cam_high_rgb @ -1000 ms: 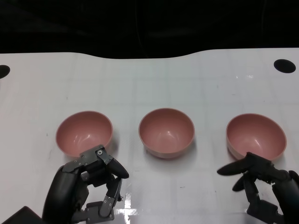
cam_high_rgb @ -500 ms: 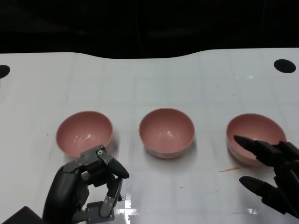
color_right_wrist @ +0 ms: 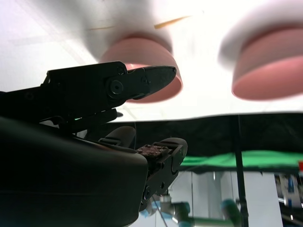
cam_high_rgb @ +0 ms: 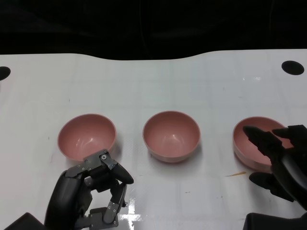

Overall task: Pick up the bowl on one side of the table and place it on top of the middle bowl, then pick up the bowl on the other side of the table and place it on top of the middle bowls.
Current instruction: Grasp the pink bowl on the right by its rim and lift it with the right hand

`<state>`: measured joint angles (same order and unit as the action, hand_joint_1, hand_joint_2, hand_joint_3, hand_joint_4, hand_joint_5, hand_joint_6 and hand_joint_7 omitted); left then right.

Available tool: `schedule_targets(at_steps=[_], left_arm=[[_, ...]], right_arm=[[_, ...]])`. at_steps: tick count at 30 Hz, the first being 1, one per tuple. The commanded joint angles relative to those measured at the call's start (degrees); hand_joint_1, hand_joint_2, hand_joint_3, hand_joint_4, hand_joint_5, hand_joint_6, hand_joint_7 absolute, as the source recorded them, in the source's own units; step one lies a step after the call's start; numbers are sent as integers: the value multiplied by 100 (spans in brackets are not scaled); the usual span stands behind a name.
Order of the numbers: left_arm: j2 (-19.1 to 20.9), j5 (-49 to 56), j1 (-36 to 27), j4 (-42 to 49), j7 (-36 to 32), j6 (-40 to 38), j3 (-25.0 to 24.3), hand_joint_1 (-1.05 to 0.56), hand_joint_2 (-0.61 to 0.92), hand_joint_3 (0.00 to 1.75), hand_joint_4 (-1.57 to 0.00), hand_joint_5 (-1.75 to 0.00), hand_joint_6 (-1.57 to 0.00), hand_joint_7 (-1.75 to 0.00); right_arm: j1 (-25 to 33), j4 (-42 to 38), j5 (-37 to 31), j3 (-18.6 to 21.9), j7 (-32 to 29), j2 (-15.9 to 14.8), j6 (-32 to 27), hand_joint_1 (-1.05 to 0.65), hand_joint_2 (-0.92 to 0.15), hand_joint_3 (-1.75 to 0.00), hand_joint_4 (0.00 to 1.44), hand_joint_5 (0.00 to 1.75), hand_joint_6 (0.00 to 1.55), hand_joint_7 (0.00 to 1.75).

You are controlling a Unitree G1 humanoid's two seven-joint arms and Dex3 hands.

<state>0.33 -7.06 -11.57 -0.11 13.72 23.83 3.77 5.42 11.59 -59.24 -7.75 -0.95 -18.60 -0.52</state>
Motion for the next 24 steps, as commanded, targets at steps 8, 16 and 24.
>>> schedule_targets(at_steps=[8, 16, 24], left_arm=[[29, -39, -19, -48, -4, -17, -29, -20, 48, 119, -80, -167, -81, -132], [29, -38, -20, -48, -3, -17, -30, -20, 48, 118, -80, -167, -81, -132], [-4, 17, -32, -76, -39, 15, -1, -20, 47, 119, -79, -166, -80, -132]], right_arm=[[-544, -908, -46, -374, -174, -332, -212, -66, -84, 0, 16, 60, 33, 5], [-563, -916, 14, -454, -225, -395, -279, -66, -84, 0, 19, 56, 33, 4], [-1819, -3429, 445, -744, -1818, -197, 751, -23, -81, -40, 86, 159, 76, 137]])
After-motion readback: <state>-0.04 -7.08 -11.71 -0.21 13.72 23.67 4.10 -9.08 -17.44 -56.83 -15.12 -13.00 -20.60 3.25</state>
